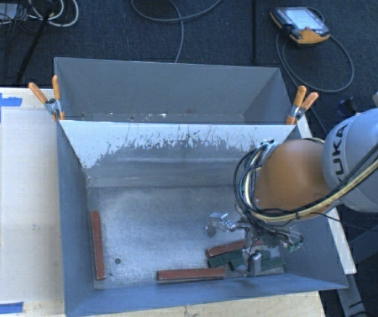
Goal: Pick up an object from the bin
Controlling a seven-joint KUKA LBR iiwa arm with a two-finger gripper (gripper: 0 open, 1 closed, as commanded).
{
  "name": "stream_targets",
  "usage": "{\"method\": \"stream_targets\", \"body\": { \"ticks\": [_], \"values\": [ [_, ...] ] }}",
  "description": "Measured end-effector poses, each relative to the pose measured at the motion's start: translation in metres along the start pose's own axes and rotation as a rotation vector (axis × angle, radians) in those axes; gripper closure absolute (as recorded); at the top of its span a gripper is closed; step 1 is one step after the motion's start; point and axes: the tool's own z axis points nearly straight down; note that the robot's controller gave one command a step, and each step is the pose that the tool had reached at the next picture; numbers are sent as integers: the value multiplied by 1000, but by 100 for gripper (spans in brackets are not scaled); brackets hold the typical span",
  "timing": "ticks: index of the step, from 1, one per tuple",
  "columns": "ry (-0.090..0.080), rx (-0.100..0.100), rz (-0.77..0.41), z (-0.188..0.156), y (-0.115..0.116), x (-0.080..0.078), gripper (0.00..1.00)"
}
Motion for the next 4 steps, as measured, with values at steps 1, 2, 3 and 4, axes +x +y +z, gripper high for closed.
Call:
{"method": "stream_targets", "body": {
  "ticks": [1, 2, 3, 4],
  "values": [
    [3, -3, 84, 10, -13, 17, 0],
    [-10, 4, 224, 26, 3, 18, 100],
    [-10, 4, 224, 26, 3, 18, 100],
    [1, -1, 278, -102, -33, -6, 100]
  ]
}}
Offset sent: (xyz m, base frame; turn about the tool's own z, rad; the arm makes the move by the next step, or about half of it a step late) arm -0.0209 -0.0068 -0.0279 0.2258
